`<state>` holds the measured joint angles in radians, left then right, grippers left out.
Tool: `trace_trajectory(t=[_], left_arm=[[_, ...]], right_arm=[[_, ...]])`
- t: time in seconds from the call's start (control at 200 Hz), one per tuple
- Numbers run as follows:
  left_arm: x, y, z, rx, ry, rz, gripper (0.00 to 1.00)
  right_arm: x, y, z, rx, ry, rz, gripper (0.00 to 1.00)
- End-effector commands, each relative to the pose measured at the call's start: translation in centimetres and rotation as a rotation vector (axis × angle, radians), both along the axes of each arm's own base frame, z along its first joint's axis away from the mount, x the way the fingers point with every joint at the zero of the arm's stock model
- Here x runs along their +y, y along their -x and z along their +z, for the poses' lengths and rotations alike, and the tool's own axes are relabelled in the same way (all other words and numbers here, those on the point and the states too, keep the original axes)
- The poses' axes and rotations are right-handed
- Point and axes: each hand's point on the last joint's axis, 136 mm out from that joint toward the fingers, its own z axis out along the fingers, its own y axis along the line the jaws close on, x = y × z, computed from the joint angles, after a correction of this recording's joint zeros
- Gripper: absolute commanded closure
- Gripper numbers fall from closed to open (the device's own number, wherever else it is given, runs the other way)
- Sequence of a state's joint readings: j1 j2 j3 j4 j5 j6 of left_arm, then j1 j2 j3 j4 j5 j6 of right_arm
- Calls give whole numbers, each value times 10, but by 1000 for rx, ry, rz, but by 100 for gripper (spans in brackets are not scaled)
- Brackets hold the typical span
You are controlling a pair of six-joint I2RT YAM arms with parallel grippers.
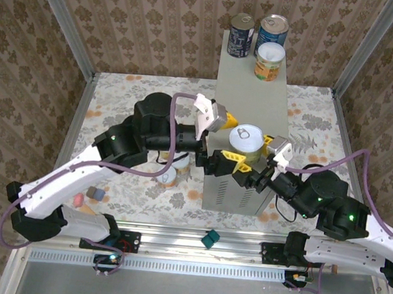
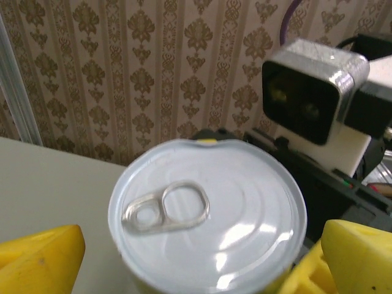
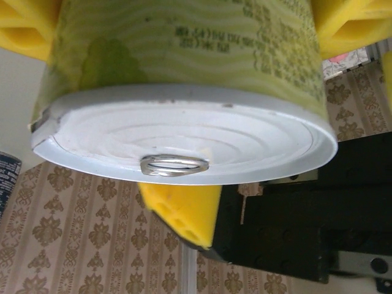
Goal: Place and organize the canned foods onto the counter
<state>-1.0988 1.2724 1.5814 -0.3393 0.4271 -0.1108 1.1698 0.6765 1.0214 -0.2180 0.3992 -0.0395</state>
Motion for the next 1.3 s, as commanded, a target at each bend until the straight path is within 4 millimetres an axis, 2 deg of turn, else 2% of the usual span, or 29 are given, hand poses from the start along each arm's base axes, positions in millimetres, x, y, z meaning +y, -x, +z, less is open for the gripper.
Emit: trace_trajectory(t=[0.0,0.265,0.585,0.77,0.895,1.105,1.295], left_arm=[[-5,-2,20,-3,76,-10,0],[-16,-5,19,10,72,-35,5],[-23,-6,25,21,99,-64,19],[-25,-8,25,25,101,-58,27],[-25,-16,26,20,98,-11,35],[-22,-28,27,-7,93,63,36],[-17,-37,34,-58,85,119,37]], right_arm=[[-4,6,28,-32,-124,27,37],[-7,8,30,-36,-129,29,37],[-10,6,29,-38,-131,12,35],[-11,6,30,-39,-130,8,31],[-12,4,30,-41,-119,-6,22],[-17,0,25,-27,-95,-44,0],[-32,2,21,-5,-92,-68,0]])
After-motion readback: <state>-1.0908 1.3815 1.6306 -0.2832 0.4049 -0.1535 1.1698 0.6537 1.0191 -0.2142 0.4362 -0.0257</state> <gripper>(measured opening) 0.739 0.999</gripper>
